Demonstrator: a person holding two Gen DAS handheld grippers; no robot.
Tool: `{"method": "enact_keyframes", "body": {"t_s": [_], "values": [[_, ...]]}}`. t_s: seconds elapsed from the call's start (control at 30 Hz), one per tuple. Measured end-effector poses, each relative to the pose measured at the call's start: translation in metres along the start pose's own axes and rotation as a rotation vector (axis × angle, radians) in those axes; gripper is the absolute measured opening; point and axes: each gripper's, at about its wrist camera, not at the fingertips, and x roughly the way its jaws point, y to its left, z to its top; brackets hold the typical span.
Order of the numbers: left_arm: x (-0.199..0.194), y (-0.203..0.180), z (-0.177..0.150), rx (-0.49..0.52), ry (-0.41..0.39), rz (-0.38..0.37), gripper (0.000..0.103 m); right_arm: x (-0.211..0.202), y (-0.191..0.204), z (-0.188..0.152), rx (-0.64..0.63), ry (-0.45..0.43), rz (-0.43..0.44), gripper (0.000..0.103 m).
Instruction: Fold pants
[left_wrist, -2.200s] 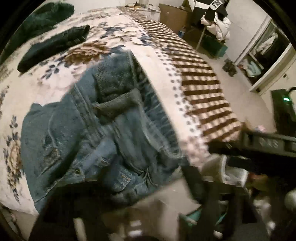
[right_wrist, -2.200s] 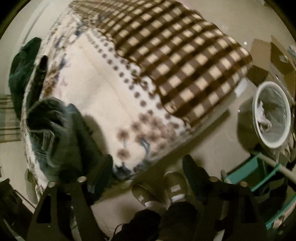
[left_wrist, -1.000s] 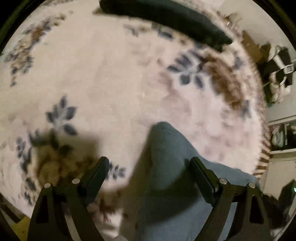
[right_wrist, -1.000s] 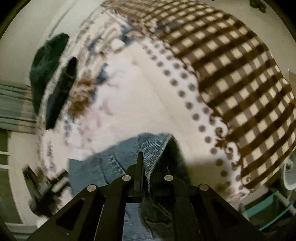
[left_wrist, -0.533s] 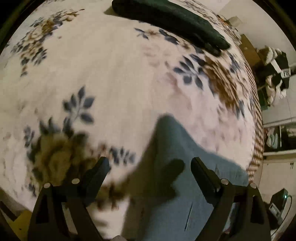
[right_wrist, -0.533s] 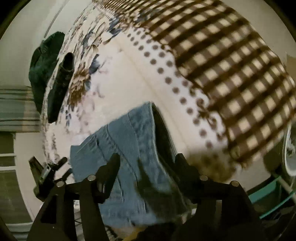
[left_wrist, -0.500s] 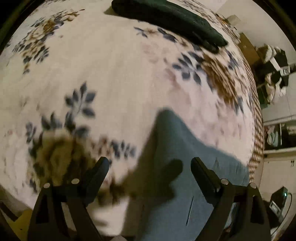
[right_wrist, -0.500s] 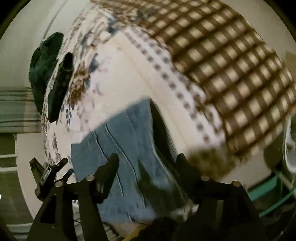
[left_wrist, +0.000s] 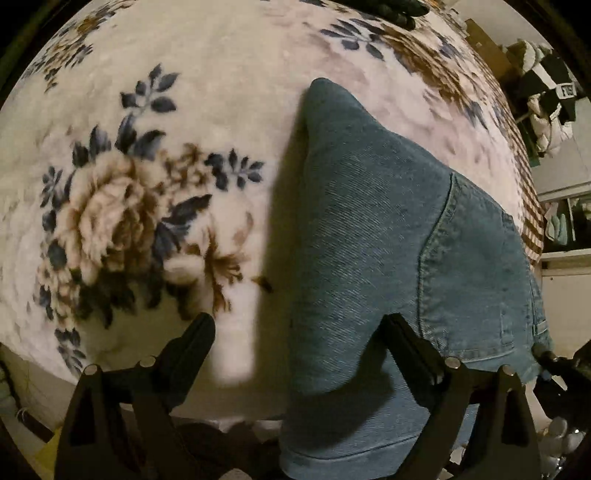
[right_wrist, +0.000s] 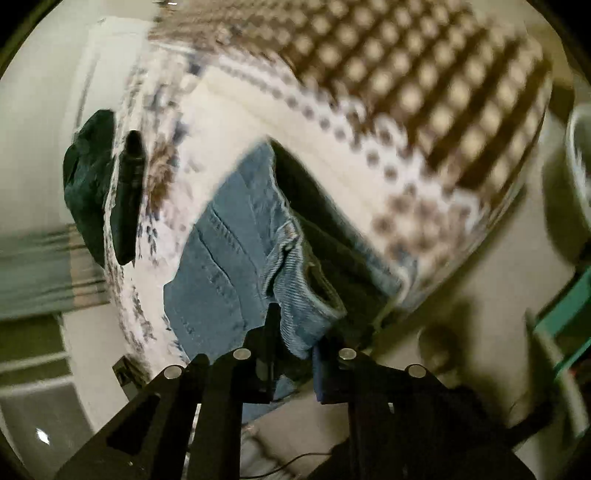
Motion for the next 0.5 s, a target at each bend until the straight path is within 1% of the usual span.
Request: {"method": "enact_keyframes", "body": {"t_s": [0.03,0.07,0.1,0.13,0.17,0.2,0.23,0.27,0.33,0.37,0.4,0.5], "values": [[0.002,-0.002,0.001,0.004,0.002,0.002,0.096,0.007,-0.006,0.002,0.004,0.021,-0.033,0.015],[0.003,-0.002,0.0,0.006,0.005,0.008,0.095,0.022,-0.017,0.003,0.034,0.055,-0.057,0.016],[0.004,-0.003,0.001,0.003,0.008,0.016,0.095,0.032,-0.025,0.006,0.05,0.081,-0.064,0.018],[0.005,-0.003,0.002,-0.004,0.013,0.017,0.095,0.045,-0.033,0.008,0.066,0.12,-0.057,0.032],[0.005,-0.001,0.003,-0.017,0.018,0.008,0.095,0.05,-0.039,0.01,0.082,0.135,-0.046,0.053],[0.004,-0.001,0.004,-0.026,0.016,-0.004,0.095,0.053,-0.041,0.011,0.101,0.137,-0.019,0.06],[0.004,-0.002,0.006,-0.03,0.011,-0.016,0.095,0.05,-0.045,0.009,0.117,0.118,0.049,0.07],[0.003,0.001,0.006,-0.034,0.004,-0.037,0.095,0.047,-0.047,0.006,0.122,0.105,0.097,0.077],[0.002,0.01,0.005,-0.053,-0.001,-0.104,0.095,0.046,-0.052,-0.001,0.129,0.092,0.152,0.086],[0.006,0.014,0.006,-0.077,0.003,-0.153,0.095,0.05,-0.056,-0.004,0.133,0.1,0.187,0.086],[0.011,0.017,0.006,-0.097,0.005,-0.182,0.095,0.058,-0.059,-0.007,0.135,0.107,0.209,0.086],[0.027,0.021,0.008,-0.129,0.019,-0.215,0.095,0.082,-0.059,-0.012,0.128,0.102,0.248,0.086]]}}
